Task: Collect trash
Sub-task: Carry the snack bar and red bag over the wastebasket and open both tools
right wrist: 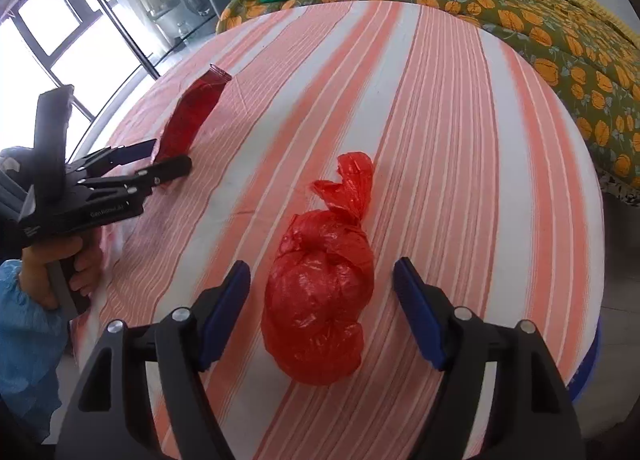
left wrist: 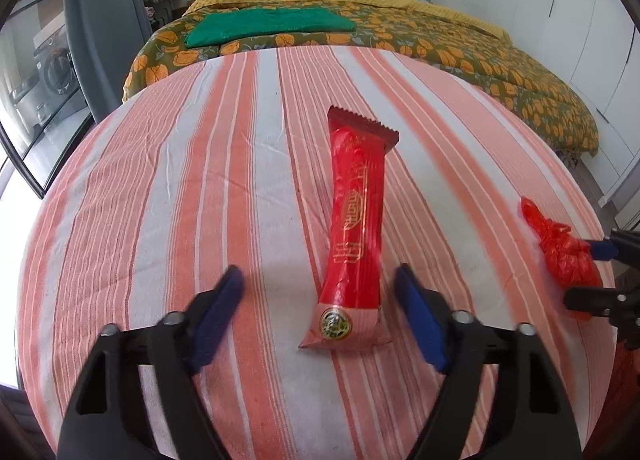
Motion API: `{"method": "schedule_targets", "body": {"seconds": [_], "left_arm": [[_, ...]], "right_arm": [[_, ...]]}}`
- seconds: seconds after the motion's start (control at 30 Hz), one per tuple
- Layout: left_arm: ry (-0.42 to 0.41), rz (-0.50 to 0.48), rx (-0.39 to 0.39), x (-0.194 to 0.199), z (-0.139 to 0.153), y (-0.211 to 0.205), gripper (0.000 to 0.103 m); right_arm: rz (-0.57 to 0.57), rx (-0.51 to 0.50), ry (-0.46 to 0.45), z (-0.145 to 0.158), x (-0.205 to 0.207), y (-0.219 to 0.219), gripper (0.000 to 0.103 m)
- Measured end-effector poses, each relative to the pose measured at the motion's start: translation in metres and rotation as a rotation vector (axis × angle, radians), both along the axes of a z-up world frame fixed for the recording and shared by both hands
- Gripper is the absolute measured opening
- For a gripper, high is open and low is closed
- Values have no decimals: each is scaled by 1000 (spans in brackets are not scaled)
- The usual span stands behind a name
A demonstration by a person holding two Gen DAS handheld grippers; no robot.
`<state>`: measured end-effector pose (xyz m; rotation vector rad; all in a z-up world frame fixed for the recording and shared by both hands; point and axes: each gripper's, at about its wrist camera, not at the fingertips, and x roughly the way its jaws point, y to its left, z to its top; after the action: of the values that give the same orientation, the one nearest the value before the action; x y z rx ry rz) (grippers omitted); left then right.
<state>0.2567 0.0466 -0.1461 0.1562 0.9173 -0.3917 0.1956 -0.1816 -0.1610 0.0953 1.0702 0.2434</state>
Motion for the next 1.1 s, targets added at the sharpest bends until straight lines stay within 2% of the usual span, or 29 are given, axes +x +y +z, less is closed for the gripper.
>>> {"method": "schedule_targets", "body": {"seconds": [0.03,0.1,0.27,0.43,0.57,0.73,0.9,1.1], "left_arm": [[-2,-3,0,0,2,-2,42],[5,-14,-12,-3,4,-3,21],[-37,-48,-18,-28,22,-17,20],[-24,-139,-84,-69,42,-59,20],[-3,-244,-122,-108,51,-112,20],[61,-407,-167,-159,57,-210,20],[135,-523,-165,-200,41,-308,20],[256,-507,-99,-197,-26,-397,21]], "right_arm": [[-8,-7,-4,0,-1,0,45],[-29,-2,-21,2,-6,-2,43],[-22,34,-67,15,-32,-14,43],[-53,105,-109,31,-67,-54,43],[-166,120,-140,35,-105,-119,43],[-343,71,-108,10,-142,-217,43],[-472,82,-78,-26,-161,-293,43],[-564,141,-44,-65,-161,-350,43]]}}
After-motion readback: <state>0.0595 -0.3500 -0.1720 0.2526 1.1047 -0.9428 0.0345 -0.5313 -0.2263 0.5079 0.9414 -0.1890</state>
